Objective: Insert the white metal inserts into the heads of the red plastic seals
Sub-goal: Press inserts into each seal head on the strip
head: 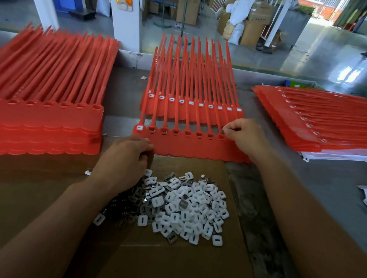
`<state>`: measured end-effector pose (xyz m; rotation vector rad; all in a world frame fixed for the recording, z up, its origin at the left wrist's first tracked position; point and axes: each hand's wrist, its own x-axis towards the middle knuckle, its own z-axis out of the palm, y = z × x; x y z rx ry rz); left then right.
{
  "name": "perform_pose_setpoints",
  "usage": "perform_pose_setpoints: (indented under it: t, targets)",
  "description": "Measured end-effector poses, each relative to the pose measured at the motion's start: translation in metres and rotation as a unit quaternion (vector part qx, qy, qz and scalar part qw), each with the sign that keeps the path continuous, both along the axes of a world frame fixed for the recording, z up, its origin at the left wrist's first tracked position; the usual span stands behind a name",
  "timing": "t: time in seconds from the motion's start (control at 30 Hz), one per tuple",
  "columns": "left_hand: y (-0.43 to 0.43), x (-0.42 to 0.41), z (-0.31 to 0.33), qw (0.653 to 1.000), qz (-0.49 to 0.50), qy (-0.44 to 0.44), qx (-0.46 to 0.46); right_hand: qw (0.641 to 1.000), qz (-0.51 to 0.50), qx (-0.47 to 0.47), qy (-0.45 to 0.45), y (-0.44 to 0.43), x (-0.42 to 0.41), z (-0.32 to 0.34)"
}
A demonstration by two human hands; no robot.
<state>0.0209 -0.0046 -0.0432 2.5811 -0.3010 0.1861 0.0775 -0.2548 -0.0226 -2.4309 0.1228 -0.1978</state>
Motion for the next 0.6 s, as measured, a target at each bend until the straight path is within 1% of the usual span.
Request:
perform_pose_setpoints:
  t: [0.13,0.37,0.43,0.53,0.6]
  targets:
    - [-0.0005,0.0000,-0.0007,1.000,0.002,0.001,-0.001,1.000,0.006,-0.009,0.025,-0.0030,0.0052,-0.0066]
    - [0.0000,-0.0010,-0.0006,1.000,0.004,0.000,-0.005,0.997,0.043,-0.068,0.016,-0.0029,0.0063,-0.0081]
    - [-0.0002,-0.0012,-0.0003,1.000,0.003,0.000,-0.004,0.998,0.034,-0.060,0.013,-0.0029,0.0061,-0.0083]
    - [-0.0009,-0.0007,0.0004,1.000,0.002,0.004,-0.002,1.000,-0.003,-0.016,-0.006,-0.0011,0.0057,-0.0094]
    - [-0.0008,-0.0005,0.0005,1.000,0.002,0.006,-0.001,1.000,-0.022,-0.012,-0.008,0.0012,0.0067,-0.0101]
